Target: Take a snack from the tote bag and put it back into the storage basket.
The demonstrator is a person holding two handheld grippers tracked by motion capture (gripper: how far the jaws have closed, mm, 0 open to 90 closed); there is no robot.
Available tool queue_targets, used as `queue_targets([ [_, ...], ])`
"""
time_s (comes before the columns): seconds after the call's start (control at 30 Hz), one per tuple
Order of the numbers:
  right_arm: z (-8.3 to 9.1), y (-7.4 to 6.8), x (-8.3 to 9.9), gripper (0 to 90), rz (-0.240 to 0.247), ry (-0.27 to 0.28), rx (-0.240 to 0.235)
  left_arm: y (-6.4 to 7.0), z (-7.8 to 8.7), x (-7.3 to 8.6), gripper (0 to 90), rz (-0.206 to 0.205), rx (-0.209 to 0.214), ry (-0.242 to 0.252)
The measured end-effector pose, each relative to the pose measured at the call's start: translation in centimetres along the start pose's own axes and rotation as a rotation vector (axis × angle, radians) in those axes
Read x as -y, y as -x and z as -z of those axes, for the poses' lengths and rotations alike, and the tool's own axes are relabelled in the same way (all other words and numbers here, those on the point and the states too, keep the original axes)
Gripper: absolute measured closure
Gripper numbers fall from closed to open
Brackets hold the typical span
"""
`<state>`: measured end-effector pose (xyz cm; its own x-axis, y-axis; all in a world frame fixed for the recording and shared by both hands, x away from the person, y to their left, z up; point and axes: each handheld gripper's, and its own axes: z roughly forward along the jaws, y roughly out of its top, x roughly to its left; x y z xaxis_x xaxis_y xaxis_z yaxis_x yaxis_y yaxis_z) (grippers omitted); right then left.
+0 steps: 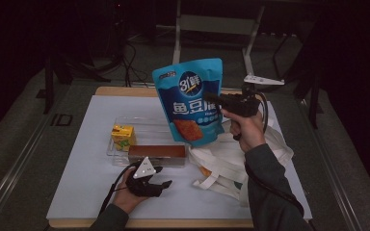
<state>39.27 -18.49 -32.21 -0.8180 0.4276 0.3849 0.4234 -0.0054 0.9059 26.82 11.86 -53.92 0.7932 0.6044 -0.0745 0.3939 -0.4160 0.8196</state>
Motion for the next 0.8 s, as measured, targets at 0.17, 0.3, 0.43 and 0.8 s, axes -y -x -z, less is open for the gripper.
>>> queue_targets([
  [0.17, -1.0, -0.2, -0.2, 89.0, -0.004, 0.002, -0.01, 0.0, 0.0, 0.0, 36.1, 0.006, 0.002, 0.001],
  [0.3, -2.0, -0.5, -0.4, 89.0, -0.01, 0.001, -0.017, 0.0, 0.0, 0.0, 36.1, 0.006, 0.002, 0.001],
  [0.43, -3.1, -0.6, -0.4, 89.0, -0.013, -0.002, -0.029, 0.0, 0.0, 0.0, 36.1, 0.006, 0.002, 0.002],
  [0.8, -5.0, -0.5, -0.6, 88.9, -0.029, -0.007, -0.03, 0.0, 0.0, 0.0, 36.0, 0.001, 0.002, 0.0],
])
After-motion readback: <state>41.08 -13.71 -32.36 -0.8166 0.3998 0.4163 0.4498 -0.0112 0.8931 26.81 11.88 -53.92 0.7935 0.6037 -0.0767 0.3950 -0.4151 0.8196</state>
